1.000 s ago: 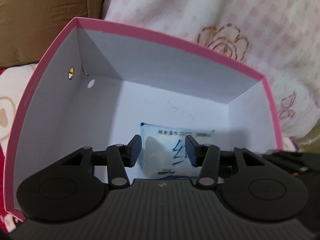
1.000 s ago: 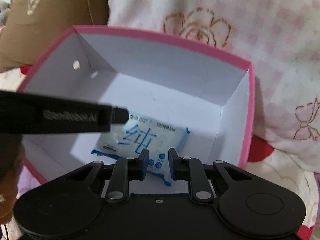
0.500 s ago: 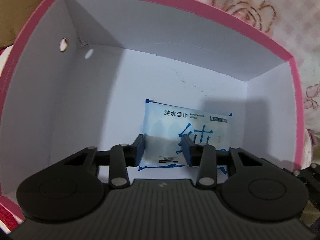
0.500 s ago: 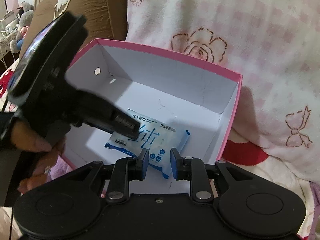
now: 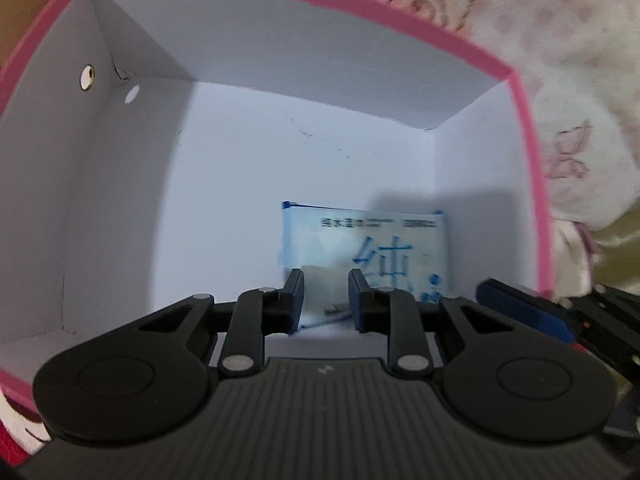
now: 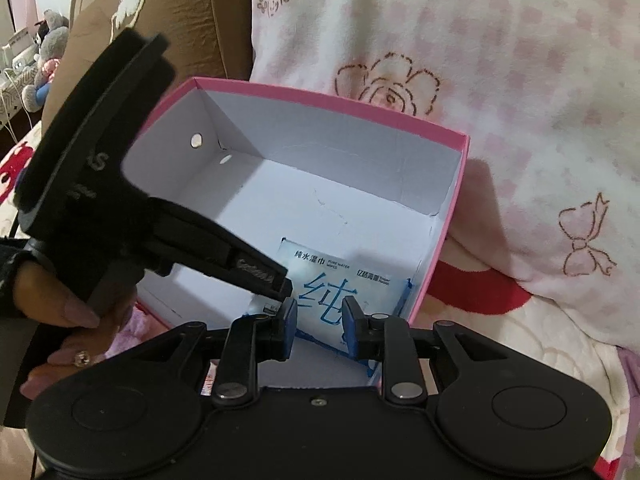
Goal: Organize objects
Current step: 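Withdraw the right tool from the box toward the purple plush toy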
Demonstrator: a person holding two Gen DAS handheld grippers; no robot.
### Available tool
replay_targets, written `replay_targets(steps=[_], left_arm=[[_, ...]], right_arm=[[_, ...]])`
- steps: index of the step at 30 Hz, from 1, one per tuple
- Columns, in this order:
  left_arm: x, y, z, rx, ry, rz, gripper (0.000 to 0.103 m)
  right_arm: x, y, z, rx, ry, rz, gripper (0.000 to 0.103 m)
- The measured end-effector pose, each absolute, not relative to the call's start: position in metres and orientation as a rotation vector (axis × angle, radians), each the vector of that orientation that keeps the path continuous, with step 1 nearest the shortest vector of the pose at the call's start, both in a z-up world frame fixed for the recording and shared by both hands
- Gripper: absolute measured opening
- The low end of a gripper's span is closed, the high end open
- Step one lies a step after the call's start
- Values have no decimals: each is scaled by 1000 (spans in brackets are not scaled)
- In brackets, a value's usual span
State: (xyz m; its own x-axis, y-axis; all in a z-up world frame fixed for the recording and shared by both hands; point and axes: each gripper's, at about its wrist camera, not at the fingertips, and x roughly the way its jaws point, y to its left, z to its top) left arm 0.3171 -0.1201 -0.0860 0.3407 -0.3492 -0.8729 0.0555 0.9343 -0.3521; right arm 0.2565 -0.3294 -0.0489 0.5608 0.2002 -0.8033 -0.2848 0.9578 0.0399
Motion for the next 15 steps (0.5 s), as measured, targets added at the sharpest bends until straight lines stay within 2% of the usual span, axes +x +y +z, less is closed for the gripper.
replay_targets(steps=[13,15], left_arm=[[259,-92,10,-218,1068,-339,24],[247,-85,25,-207,1057,-345,27]], right_arm=[[214,-316,-5,-119,877,338,44],[205,-312,1,-133,863,345,53]])
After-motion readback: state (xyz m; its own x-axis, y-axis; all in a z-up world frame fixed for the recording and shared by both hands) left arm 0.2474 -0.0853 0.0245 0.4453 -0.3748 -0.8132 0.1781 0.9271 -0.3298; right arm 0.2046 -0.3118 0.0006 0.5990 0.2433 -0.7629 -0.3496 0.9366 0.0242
